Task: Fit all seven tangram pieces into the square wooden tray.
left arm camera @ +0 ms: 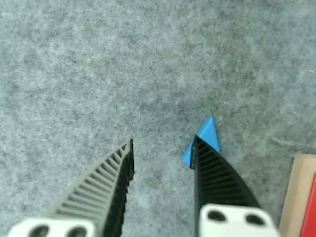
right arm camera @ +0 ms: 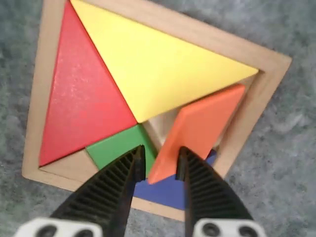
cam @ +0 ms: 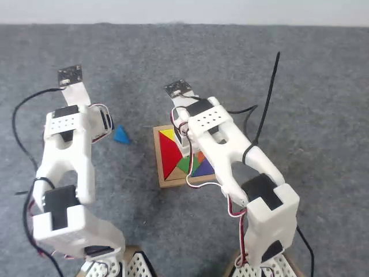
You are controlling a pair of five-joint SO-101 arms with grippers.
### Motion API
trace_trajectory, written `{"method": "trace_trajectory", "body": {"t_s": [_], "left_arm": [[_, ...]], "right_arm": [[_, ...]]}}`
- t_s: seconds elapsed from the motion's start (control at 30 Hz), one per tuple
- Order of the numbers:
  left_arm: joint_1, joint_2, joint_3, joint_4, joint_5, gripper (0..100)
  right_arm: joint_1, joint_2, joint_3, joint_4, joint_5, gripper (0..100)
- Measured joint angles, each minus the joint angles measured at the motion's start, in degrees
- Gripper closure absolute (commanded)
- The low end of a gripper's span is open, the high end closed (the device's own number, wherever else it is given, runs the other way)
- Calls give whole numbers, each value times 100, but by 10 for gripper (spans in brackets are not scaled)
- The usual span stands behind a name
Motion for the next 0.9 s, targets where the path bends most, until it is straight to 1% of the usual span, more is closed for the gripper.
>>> {"method": "trace_trajectory", "body": {"t_s": [0.1,0.3,0.53,0.7,0.9], "left_arm": [[0,0,0,0,0,815],[0,0,0,0,0,815],[0,0,0,0,0,815],[0,0,0,0,0,815],[0,0,0,0,0,815]], "right_arm": [[-35,18,-9,-9,9,976],[35,62,-9,-62,141,976],[703,70,-9,-62,536,976],[651,70,-26,-44,738,976],[580,-202,-290,387,835,976]]}}
